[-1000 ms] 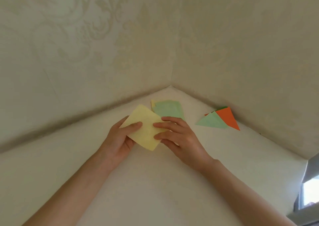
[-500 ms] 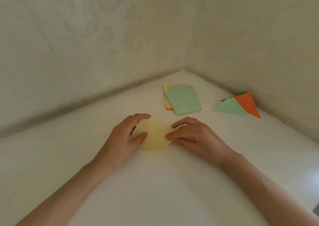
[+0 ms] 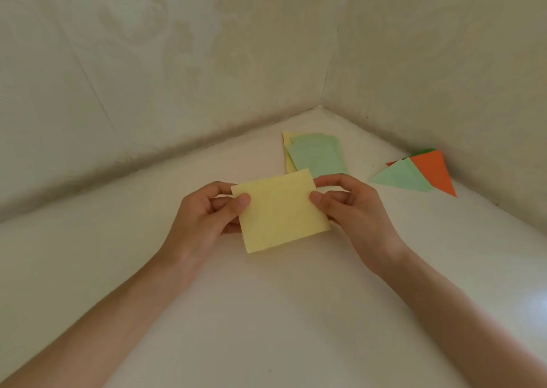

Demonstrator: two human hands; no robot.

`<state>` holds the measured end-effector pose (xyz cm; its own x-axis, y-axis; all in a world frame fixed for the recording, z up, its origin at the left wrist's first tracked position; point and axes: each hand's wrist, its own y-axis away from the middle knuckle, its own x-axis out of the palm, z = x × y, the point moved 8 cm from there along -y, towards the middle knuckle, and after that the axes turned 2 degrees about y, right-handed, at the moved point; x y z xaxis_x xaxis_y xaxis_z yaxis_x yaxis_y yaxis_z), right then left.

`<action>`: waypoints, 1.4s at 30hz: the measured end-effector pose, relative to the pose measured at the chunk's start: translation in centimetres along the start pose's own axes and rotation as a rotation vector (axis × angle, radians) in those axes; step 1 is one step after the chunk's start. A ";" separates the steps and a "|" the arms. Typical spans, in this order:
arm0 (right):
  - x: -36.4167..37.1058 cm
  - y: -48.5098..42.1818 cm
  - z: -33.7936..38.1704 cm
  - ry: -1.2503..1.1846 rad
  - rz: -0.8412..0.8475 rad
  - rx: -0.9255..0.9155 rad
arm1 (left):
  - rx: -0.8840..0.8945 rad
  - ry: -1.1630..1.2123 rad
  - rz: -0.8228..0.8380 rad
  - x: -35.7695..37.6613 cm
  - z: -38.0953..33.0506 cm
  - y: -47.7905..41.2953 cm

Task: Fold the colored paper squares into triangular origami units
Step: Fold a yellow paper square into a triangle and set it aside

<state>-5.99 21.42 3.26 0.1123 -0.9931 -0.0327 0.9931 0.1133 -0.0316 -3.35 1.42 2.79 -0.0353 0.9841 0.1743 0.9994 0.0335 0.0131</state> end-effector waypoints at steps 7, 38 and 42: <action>-0.4 0.0 1.2 0.571 -0.086 -0.237 | 0.027 -0.320 0.226 2.1 0.5 0.5; 4.8 -1.9 0.6 0.920 0.126 -0.142 | 0.327 -0.963 -0.008 -0.4 0.1 -0.4; 5.0 -1.0 0.8 1.037 0.052 -0.223 | 0.325 -0.964 -0.028 -0.5 0.3 -0.6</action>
<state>-6.44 16.29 3.94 -0.0344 -0.4888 -0.8717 0.9473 0.2620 -0.1843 -3.96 1.00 2.39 -0.1816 0.6989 -0.6918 0.9569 -0.0364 -0.2881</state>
